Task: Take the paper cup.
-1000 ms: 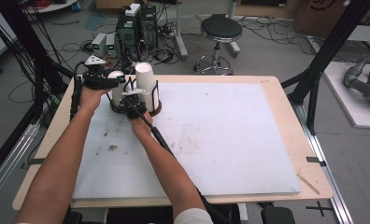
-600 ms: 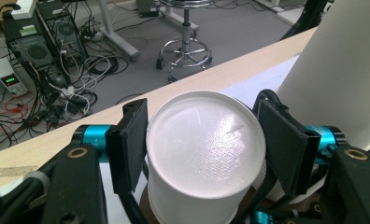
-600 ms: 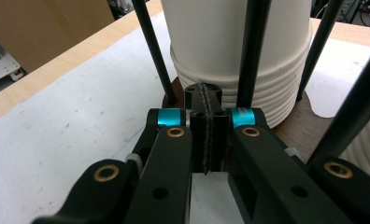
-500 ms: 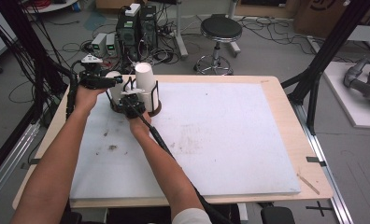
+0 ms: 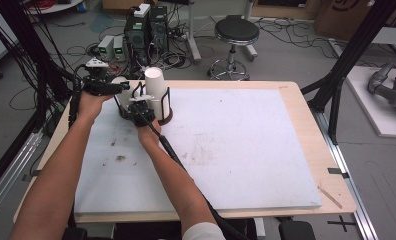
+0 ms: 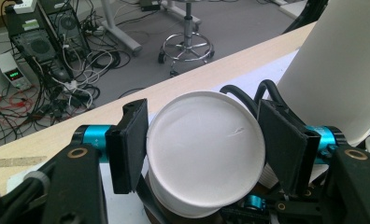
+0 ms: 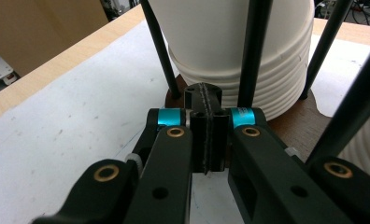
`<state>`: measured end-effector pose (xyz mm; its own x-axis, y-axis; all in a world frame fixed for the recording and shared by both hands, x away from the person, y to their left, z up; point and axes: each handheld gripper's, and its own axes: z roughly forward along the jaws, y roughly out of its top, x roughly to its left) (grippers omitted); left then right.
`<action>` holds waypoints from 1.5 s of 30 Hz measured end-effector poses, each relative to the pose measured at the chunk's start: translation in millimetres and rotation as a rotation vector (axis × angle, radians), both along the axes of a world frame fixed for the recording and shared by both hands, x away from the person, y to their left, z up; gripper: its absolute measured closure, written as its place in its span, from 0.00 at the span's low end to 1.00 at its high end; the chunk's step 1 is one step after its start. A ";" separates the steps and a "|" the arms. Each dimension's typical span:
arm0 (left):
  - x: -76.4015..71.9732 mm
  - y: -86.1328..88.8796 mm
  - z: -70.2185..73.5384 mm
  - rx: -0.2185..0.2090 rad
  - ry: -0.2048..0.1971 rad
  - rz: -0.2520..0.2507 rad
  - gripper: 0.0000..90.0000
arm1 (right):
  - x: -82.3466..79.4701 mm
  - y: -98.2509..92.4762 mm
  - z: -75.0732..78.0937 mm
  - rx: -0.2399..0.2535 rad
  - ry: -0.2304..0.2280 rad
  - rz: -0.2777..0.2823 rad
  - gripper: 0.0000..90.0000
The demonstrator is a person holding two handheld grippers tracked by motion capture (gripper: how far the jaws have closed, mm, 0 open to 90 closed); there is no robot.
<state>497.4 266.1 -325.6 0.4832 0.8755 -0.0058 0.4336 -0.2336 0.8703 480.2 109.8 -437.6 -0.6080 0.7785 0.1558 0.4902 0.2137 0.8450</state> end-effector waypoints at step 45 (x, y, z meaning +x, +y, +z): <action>0.3 -4.3 7.4 0.024 0.067 0.023 0.40 | 1.2 0.8 -1.1 0.040 0.021 -0.008 1.00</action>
<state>497.8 261.9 -318.2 0.4620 0.8867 -0.0159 0.4960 -0.2435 0.8335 481.4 110.6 -438.7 -0.5979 0.7763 0.1996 0.5098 0.1761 0.8421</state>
